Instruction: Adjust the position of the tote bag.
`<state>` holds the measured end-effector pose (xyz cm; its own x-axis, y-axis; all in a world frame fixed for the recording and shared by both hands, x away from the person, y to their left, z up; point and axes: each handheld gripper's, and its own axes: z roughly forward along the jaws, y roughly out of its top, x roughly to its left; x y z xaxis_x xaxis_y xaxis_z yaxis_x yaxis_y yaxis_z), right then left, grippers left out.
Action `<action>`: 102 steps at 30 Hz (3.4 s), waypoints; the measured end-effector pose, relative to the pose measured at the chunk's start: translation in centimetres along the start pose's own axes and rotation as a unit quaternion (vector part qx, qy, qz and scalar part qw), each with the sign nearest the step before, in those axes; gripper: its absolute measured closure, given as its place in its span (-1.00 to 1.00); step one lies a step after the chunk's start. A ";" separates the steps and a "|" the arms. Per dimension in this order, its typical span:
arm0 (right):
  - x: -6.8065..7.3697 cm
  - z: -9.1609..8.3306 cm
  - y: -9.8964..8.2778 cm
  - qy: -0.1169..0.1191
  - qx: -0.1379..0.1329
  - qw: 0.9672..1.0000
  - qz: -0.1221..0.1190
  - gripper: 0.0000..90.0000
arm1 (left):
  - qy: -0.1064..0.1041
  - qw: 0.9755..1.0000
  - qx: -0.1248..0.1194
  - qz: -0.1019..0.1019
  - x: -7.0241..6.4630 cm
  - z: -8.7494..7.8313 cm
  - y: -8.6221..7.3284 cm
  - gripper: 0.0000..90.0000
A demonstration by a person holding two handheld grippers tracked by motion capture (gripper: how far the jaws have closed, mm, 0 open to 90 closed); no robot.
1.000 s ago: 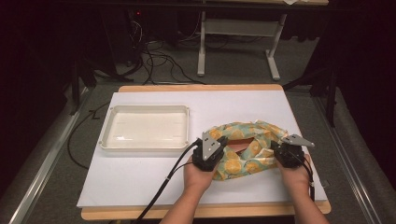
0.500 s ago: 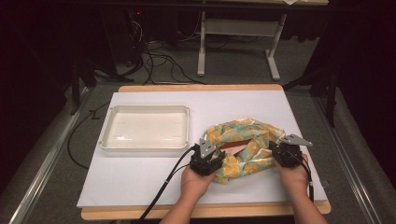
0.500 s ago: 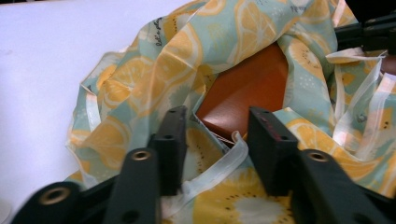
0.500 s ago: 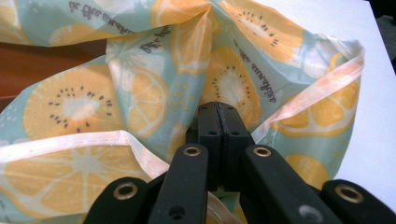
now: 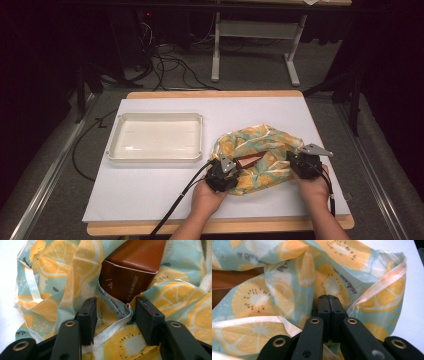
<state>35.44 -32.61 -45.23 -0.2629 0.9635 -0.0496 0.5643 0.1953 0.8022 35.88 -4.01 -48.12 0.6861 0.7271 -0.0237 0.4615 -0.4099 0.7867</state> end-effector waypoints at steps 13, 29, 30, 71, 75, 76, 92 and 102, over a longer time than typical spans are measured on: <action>4.5 0.1 4.3 0.074 -0.027 0.995 -0.062 0.96 | 0.001 1.000 -0.001 -0.001 0.6 0.2 0.3 0.10; 1.7 6.9 6.7 0.044 0.020 0.999 -0.004 1.00 | 0.018 1.000 -0.008 -0.002 0.9 1.0 0.9 0.07; 1.5 7.0 6.7 0.039 0.022 0.999 0.000 1.00 | 0.018 1.000 -0.008 -0.004 0.9 1.1 1.0 0.08; 0.4 2.7 5.1 0.064 -0.028 0.997 0.011 0.96 | -0.058 0.992 -0.114 0.011 0.8 -0.6 4.8 0.33; 0.4 3.1 4.7 0.064 -0.020 0.998 0.007 0.95 | -0.087 0.991 -0.103 0.007 1.4 1.0 4.0 0.04; 0.4 3.1 4.7 0.063 -0.018 0.998 0.004 0.94 | -0.084 0.991 -0.103 0.004 1.3 1.0 4.0 -0.10; 0.9 2.5 4.1 0.074 -0.029 0.997 0.002 0.86 | -0.063 0.997 -0.030 0.020 0.7 2.3 2.5 -0.36; 0.5 2.4 4.0 0.072 -0.033 0.997 0.007 0.88 | -0.070 0.981 -0.179 0.007 0.1 -2.8 6.6 0.49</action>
<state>39.48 -30.92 -43.46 -0.3680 0.9288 0.0430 0.5170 0.1659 0.8397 37.41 -5.04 -41.21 0.7736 0.6290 -0.0765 0.2422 -0.1820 0.9530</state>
